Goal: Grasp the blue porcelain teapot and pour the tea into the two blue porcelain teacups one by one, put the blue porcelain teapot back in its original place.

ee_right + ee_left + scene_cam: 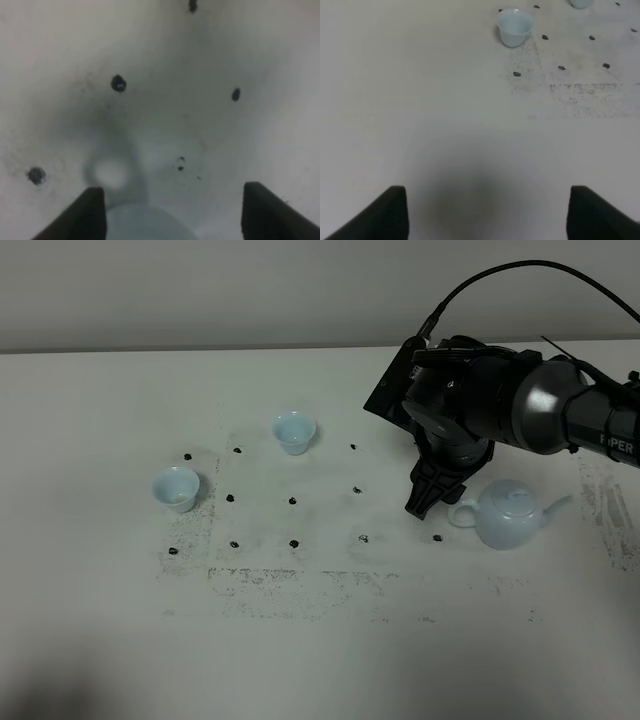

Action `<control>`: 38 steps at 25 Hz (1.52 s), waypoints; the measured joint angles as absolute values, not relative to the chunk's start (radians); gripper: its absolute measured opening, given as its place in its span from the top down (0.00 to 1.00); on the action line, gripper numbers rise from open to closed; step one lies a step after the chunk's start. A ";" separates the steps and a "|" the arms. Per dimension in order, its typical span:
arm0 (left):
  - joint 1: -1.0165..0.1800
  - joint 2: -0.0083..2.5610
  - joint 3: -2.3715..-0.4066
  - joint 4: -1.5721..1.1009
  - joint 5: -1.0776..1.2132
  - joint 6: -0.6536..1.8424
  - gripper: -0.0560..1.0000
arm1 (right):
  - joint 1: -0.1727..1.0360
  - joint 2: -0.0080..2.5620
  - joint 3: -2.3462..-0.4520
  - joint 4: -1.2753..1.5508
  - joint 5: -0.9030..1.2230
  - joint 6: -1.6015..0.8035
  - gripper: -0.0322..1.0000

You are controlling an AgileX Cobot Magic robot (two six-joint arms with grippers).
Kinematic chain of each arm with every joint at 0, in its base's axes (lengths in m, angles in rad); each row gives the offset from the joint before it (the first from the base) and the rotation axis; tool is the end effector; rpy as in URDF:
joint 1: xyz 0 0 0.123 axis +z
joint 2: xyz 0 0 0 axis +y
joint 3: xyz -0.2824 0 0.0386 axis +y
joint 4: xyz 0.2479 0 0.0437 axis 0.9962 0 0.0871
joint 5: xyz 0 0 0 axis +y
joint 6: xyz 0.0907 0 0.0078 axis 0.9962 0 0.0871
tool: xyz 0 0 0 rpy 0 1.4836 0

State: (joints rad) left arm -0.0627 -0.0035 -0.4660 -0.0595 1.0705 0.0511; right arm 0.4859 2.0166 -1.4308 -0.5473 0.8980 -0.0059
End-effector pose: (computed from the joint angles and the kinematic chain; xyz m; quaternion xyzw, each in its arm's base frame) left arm -0.0024 -0.0046 0.2670 0.0499 0.8617 -0.0327 0.5038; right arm 0.3781 0.1577 0.1800 -0.3784 0.8939 -0.1988 0.1349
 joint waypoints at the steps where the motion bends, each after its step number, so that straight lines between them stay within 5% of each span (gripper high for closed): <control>1: -0.063 -0.003 -0.466 -0.060 1.070 0.051 0.32 | 0.486 2.020 -1.427 -0.548 0.898 -0.006 0.40; 38: -0.063 -0.003 -0.466 -0.060 1.070 0.052 0.32 | 0.590 2.028 -1.381 -0.596 1.062 0.127 0.40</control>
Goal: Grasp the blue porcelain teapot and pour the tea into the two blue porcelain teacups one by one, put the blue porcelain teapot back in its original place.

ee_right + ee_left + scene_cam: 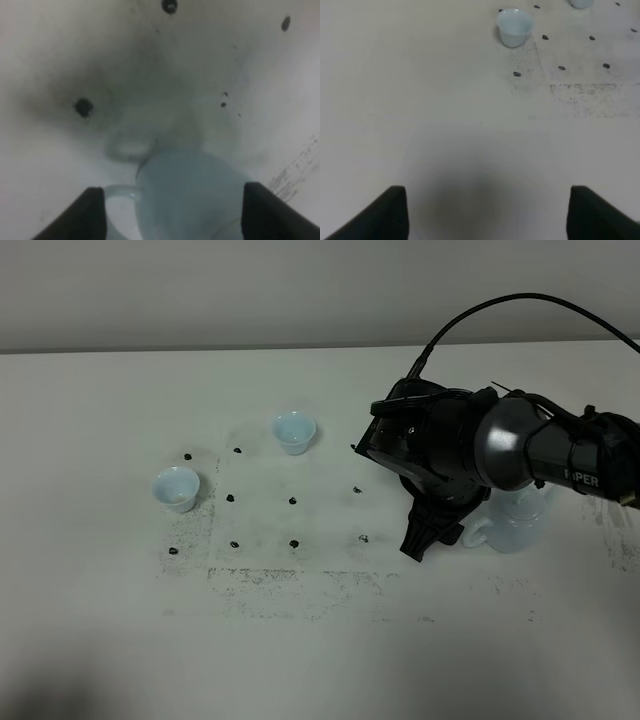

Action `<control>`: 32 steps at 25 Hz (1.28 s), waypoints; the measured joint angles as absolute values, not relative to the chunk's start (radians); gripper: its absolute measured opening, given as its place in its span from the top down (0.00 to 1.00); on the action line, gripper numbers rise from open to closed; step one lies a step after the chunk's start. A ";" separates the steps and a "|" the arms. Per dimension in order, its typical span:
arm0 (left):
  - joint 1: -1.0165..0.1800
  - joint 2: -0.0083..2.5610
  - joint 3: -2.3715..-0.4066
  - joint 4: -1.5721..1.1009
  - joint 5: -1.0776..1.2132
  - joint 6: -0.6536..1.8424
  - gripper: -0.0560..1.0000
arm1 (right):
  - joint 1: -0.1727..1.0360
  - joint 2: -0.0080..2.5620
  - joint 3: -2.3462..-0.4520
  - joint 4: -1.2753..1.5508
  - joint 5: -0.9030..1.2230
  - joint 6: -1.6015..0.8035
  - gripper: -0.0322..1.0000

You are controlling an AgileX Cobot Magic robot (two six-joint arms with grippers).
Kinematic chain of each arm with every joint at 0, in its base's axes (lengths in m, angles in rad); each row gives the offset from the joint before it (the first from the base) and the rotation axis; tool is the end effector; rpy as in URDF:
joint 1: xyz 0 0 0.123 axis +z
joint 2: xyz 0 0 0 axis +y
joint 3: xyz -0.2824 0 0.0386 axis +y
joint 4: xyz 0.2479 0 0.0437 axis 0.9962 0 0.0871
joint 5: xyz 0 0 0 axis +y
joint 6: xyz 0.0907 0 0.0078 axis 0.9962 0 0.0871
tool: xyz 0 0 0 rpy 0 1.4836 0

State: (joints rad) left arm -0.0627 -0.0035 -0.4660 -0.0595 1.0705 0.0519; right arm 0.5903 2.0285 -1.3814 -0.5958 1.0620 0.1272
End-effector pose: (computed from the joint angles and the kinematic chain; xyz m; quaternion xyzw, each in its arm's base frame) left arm -0.0024 -0.0046 0.2670 0.0503 0.8617 -0.0325 0.5038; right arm 0.3456 0.1778 0.1654 -0.3648 0.8958 -0.2451 0.0658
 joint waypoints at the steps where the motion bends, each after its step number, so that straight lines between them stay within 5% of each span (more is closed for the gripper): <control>1: -0.063 -0.003 -0.466 -0.060 1.070 0.052 0.32 | 0.596 2.028 -1.381 -0.596 1.065 0.133 0.40; 13: -0.063 -0.003 -0.466 -0.060 1.070 0.051 0.32 | 0.632 2.010 -1.381 -0.598 1.158 0.253 0.44; 24: -0.063 -0.003 -0.466 -0.060 1.070 0.051 0.32 | 0.648 1.928 -1.382 -0.458 0.848 0.221 0.45; 32: -0.063 -0.003 -0.466 -0.060 1.070 0.050 0.32 | 0.574 1.995 -1.382 -0.358 0.869 0.208 0.45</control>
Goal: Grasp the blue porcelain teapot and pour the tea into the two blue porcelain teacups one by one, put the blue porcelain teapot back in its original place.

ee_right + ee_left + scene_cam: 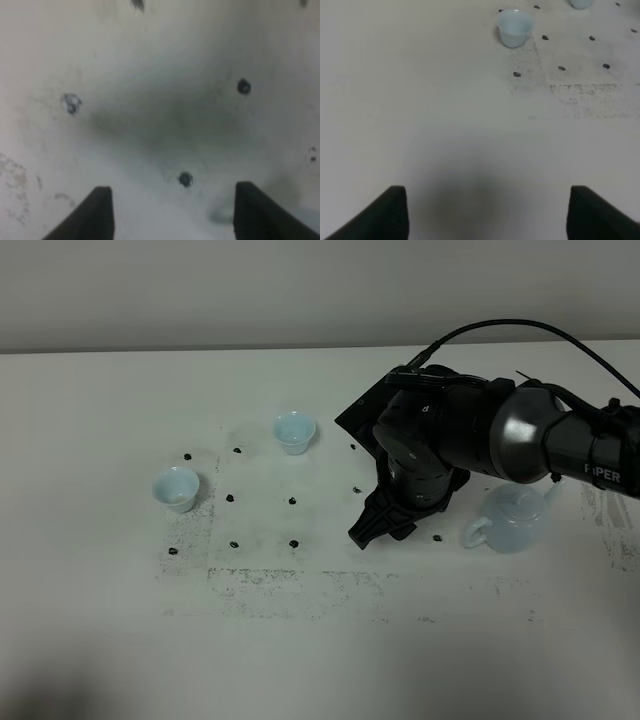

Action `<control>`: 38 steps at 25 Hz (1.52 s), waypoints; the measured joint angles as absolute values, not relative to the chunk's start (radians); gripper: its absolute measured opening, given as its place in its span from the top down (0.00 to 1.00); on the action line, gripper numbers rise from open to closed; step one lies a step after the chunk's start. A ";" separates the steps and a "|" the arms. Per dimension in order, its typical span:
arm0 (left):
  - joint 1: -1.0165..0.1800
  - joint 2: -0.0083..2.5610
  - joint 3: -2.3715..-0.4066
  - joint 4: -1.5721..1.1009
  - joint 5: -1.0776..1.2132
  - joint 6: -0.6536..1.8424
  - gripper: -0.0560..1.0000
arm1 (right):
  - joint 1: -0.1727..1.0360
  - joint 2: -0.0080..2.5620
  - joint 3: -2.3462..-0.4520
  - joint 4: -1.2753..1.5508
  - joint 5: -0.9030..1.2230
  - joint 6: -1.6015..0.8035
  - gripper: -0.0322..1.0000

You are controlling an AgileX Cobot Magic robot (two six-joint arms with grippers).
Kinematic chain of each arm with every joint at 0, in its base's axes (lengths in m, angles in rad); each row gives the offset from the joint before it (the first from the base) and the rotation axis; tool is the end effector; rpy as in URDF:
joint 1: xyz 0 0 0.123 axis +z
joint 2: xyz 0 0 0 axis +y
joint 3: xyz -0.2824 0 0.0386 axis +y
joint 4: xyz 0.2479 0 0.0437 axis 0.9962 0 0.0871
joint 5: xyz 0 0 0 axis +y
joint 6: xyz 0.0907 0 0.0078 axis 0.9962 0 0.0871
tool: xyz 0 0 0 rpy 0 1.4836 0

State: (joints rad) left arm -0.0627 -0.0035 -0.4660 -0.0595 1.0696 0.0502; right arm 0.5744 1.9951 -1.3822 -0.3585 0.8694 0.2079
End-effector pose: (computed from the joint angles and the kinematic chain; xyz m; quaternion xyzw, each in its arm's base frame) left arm -0.0023 -0.0046 0.2671 0.0495 0.8615 -0.0329 0.5042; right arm 0.3469 0.1954 0.1718 -0.2795 0.9451 -0.1019 0.1354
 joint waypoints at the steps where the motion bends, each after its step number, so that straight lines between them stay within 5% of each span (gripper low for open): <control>1: -0.063 -0.003 -0.466 -0.060 1.070 0.050 0.32 | 0.572 1.996 -1.382 -0.353 0.876 0.211 0.45; 25: -0.063 -0.003 -0.466 -0.060 1.070 0.050 0.32 | 0.566 1.996 -1.382 -0.235 1.051 0.240 0.45; 38: -0.063 -0.003 -0.466 -0.060 1.070 0.051 0.32 | 0.589 1.994 -1.382 -0.275 0.870 0.187 0.45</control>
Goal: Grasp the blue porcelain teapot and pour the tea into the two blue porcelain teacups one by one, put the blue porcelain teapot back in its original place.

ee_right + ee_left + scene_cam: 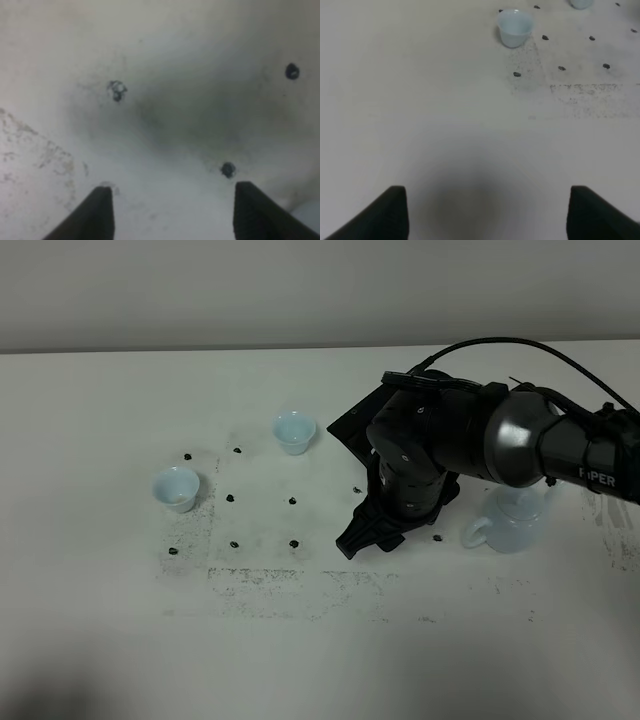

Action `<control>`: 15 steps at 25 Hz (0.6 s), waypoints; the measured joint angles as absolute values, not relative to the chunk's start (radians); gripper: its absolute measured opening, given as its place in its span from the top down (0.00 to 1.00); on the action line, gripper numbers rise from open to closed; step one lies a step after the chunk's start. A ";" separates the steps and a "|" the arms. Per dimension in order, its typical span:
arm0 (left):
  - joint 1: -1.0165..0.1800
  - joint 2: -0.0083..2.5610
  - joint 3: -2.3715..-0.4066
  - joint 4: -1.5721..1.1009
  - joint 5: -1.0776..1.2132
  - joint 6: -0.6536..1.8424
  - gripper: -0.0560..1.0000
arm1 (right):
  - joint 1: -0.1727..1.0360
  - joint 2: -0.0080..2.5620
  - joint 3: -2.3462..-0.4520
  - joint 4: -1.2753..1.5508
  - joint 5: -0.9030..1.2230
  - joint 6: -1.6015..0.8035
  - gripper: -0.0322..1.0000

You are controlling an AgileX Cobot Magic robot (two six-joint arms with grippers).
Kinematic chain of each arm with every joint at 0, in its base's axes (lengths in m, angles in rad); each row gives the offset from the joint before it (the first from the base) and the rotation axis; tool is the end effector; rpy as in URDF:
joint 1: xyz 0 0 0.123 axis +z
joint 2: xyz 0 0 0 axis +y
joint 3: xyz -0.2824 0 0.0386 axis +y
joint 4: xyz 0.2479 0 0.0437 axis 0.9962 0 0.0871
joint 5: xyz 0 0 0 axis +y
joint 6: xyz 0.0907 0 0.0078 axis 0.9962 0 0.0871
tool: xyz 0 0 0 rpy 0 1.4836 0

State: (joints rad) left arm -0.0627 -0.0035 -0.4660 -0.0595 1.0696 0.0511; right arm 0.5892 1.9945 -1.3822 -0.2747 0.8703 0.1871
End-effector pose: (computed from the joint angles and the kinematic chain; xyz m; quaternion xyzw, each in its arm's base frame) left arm -0.0023 -0.0046 0.2671 0.0499 0.8615 -0.0327 0.5042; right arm 0.3400 0.2045 0.1704 -0.2742 0.9512 -0.0708 0.1227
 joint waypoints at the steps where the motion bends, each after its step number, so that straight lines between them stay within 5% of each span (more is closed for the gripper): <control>1: -0.063 -0.003 -0.466 -0.060 1.070 0.051 0.32 | 0.585 1.994 -1.382 -0.275 0.870 0.188 0.45; 15: -0.063 -0.003 -0.466 -0.060 1.070 0.051 0.32 | 0.540 1.996 -1.382 -0.338 0.979 0.253 0.45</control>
State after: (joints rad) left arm -0.0627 -0.0035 -0.4660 -0.0595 1.0696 0.0511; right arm 0.5400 1.9963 -1.3822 -0.3382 0.9792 0.2526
